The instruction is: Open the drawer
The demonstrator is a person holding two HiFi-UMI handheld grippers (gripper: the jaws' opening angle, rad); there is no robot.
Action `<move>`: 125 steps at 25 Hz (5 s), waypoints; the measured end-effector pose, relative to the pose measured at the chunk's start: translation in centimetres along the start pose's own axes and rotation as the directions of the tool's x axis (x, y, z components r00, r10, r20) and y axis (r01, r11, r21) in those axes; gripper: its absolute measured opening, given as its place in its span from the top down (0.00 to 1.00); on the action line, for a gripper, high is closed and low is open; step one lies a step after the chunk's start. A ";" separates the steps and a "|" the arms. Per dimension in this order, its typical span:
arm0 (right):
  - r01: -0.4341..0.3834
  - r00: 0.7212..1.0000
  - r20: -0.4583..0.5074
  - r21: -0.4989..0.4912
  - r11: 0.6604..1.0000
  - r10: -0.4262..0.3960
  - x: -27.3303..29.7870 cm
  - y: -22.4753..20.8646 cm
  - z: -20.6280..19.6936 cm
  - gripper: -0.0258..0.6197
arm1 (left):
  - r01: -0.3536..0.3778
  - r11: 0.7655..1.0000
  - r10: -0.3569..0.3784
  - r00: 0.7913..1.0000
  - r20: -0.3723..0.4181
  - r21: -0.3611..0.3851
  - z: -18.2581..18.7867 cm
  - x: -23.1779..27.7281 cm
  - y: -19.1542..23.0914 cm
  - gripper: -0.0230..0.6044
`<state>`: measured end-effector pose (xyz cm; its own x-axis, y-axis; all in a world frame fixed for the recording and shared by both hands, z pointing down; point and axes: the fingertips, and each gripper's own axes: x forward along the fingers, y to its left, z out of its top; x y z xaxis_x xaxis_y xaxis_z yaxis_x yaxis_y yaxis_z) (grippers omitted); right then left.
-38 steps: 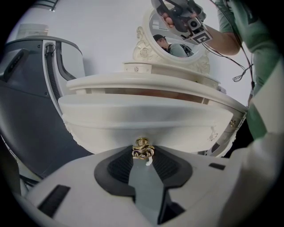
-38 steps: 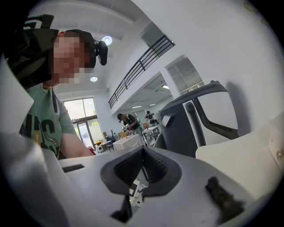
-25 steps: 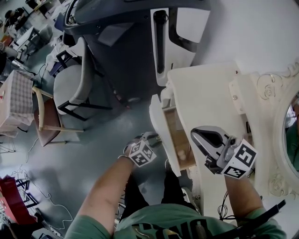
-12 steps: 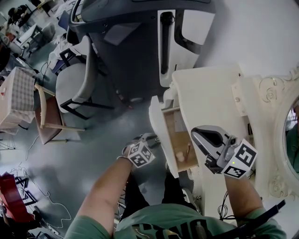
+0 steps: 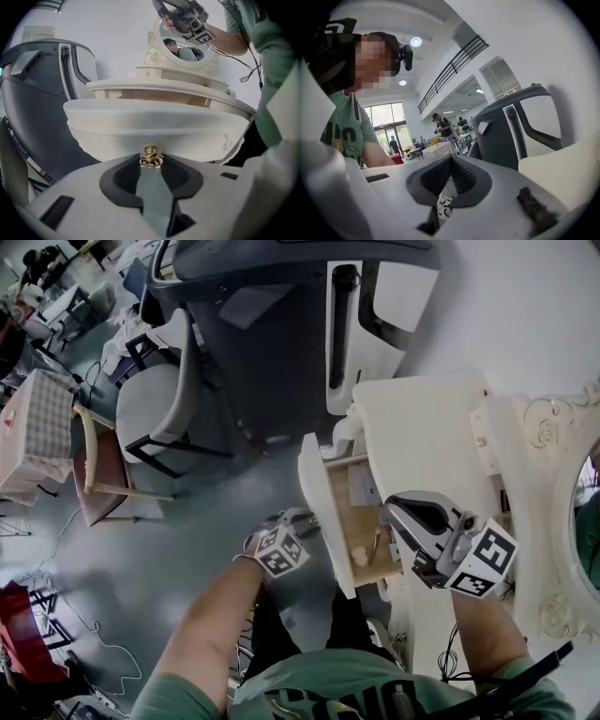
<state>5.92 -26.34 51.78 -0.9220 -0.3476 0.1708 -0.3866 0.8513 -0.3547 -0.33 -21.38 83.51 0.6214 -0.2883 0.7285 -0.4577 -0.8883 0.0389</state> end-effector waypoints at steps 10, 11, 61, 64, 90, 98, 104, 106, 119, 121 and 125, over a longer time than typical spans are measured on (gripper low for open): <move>-0.011 1.000 -0.005 -0.005 1.000 0.011 0.6 0.7 0.0 0.94 | -0.007 1.000 0.007 1.000 -0.010 0.004 -0.9 -0.8 0.2 0.74; -0.012 1.000 -0.005 -0.006 1.000 0.012 0.7 0.8 0.0 0.94 | -0.009 1.000 0.009 1.000 -0.010 0.003 -1.0 -0.9 0.2 0.74; 0.039 0.999 -0.009 -0.069 0.997 -0.040 0.4 3.0 2.8 0.94 | -0.041 0.999 0.037 0.992 -0.121 -0.034 -5.4 -5.0 0.7 0.73; 0.077 0.997 -0.004 -0.082 0.994 -0.077 -0.1 3.6 3.7 0.94 | -0.060 0.997 0.052 0.987 -0.152 -0.052 -6.1 -6.7 1.1 0.72; 0.581 0.788 0.204 0.067 0.811 -0.581 -19.6 15.9 5.7 0.94 | 0.133 0.991 -0.126 0.930 0.345 0.004 11.2 -33.5 -12.0 0.78; 0.650 0.732 0.234 0.040 0.759 -0.639 -28.9 18.0 5.6 0.94 | 0.188 0.979 -0.204 0.879 0.431 0.079 22.4 -32.0 -16.1 0.79; 0.688 0.681 0.275 0.075 0.722 -0.678 -33.5 18.1 5.0 0.94 | 0.224 0.963 -0.270 0.836 0.479 0.152 29.8 -31.4 -18.0 0.79; 0.704 0.658 0.292 0.090 0.705 -0.694 -34.4 18.0 4.8 0.94 | 0.238 0.952 -0.302 0.826 0.477 0.191 31.4 -31.2 -18.2 0.79; 0.893 0.264 0.330 0.271 0.358 -0.907 -32.2 17.9 6.8 0.94 | 0.487 0.750 -0.656 0.633 0.411 0.448 39.6 -29.3 -10.3 0.80; 0.907 0.192 0.302 0.309 0.286 -0.934 -30.7 18.5 6.7 0.94 | 0.532 0.698 -0.711 0.594 0.376 0.479 39.9 -29.4 -9.1 0.80; 0.903 0.079 0.279 0.386 0.187 -0.957 -29.8 20.0 7.1 0.94 | 0.588 0.632 -0.772 0.533 0.346 0.504 40.5 -28.9 -8.0 0.80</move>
<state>25.56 -1.74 33.11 0.2909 -0.9518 0.0970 -0.9137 -0.3064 -0.2671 11.09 -20.42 34.46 0.9048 0.4082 0.1213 0.3967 -0.9116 0.1080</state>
